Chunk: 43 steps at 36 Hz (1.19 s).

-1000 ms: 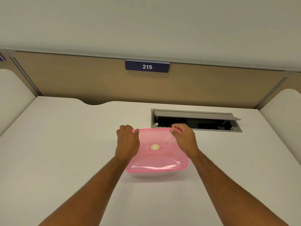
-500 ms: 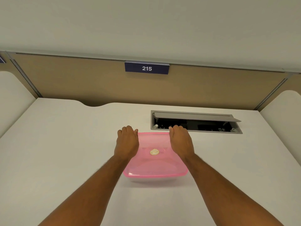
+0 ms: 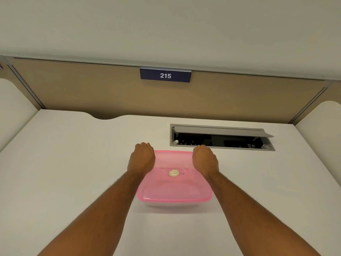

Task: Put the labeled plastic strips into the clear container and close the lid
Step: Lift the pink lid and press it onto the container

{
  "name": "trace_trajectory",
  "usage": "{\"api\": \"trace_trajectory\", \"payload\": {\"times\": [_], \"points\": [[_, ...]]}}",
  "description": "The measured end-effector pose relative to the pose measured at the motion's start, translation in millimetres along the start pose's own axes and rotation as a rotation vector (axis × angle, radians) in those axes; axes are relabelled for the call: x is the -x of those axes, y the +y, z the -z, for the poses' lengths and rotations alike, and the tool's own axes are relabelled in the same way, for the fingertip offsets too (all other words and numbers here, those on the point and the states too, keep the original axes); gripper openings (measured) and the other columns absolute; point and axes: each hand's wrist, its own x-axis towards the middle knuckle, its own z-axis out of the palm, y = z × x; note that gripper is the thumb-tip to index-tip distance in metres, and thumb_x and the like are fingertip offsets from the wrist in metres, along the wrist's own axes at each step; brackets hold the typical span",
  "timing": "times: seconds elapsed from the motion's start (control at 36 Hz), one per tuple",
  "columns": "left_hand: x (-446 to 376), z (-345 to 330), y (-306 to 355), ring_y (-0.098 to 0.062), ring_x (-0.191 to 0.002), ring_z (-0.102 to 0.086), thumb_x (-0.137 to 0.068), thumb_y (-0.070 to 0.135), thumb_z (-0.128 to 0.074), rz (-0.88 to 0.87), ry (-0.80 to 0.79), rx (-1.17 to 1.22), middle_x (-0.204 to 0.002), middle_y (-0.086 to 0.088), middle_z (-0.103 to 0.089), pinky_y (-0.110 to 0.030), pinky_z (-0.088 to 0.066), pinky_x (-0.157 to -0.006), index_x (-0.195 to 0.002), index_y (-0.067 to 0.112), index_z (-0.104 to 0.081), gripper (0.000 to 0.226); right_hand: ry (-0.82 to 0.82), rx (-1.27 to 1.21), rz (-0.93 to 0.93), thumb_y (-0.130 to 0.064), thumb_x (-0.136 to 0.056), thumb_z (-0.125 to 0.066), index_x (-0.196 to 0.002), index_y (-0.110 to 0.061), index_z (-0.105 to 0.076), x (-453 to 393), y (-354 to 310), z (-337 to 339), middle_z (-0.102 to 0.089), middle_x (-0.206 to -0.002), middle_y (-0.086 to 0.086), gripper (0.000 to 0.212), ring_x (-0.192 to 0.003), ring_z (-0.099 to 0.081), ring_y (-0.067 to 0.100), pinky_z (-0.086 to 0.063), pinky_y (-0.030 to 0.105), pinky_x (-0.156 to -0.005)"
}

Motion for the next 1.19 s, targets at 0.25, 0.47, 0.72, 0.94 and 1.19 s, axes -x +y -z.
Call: {"api": "trace_trajectory", "payload": {"times": [0.25, 0.47, 0.72, 0.94, 1.19], "points": [[-13, -5, -5, -0.024, -0.083, -0.052, -0.096, 0.005, -0.034, 0.038, -0.072, 0.031, -0.102, -0.011, -0.062, -0.029, -0.039, -0.074, -0.09, 0.01, -0.05, 0.019, -0.057, 0.171, 0.069, -0.01, -0.097, -0.05, -0.113, -0.011, -0.065, -1, 0, 4, -0.067, -0.105, 0.006, 0.022, -0.093, -0.066, 0.023, -0.054, 0.031, -0.079], [-17, -5, -6, -0.028, -0.084, -0.057, -0.092, 0.001, -0.036, 0.071, -0.151, 0.013, -0.099, -0.01, -0.063, -0.029, -0.038, -0.071, -0.085, 0.011, -0.05, 0.018, -0.094, 0.185, 0.078, -0.008, -0.097, -0.048, -0.11, -0.009, -0.067, -4, 0, 7, -0.068, -0.107, 0.008, 0.023, -0.097, -0.066, 0.024, -0.053, 0.032, -0.083], [-13, -2, -3, -0.029, -0.085, -0.056, -0.1, 0.015, -0.029, 0.227, -0.086, 0.226, -0.089, -0.005, -0.058, -0.034, -0.041, -0.077, -0.08, 0.014, -0.048, 0.028, -0.017, 0.108, 0.01, -0.014, -0.099, -0.047, -0.102, -0.011, -0.066, 0, -2, 5, -0.065, -0.09, 0.003, 0.02, -0.077, -0.062, 0.019, -0.05, 0.029, -0.069], [11, 17, 9, -0.02, -0.083, -0.057, -0.102, 0.054, -0.02, 0.284, 0.095, 0.251, -0.099, -0.002, -0.057, -0.037, -0.045, -0.073, -0.103, 0.014, -0.056, 0.054, 0.123, -0.168, -0.143, -0.051, -0.104, -0.027, -0.111, -0.01, -0.055, 13, -1, 10, -0.068, -0.101, 0.008, 0.05, -0.081, -0.061, 0.024, -0.044, 0.033, -0.068], [89, 0, 7, -0.034, -0.103, -0.056, -0.101, 0.049, -0.034, 0.334, 0.131, 0.361, -0.114, -0.008, -0.045, -0.042, -0.043, -0.075, -0.132, 0.021, -0.041, 0.042, 0.154, -0.126, -0.236, -0.055, -0.102, -0.025, -0.12, -0.012, -0.051, 76, 17, 6, -0.056, -0.111, 0.011, 0.053, -0.094, -0.063, 0.033, -0.043, 0.037, -0.071]]}}
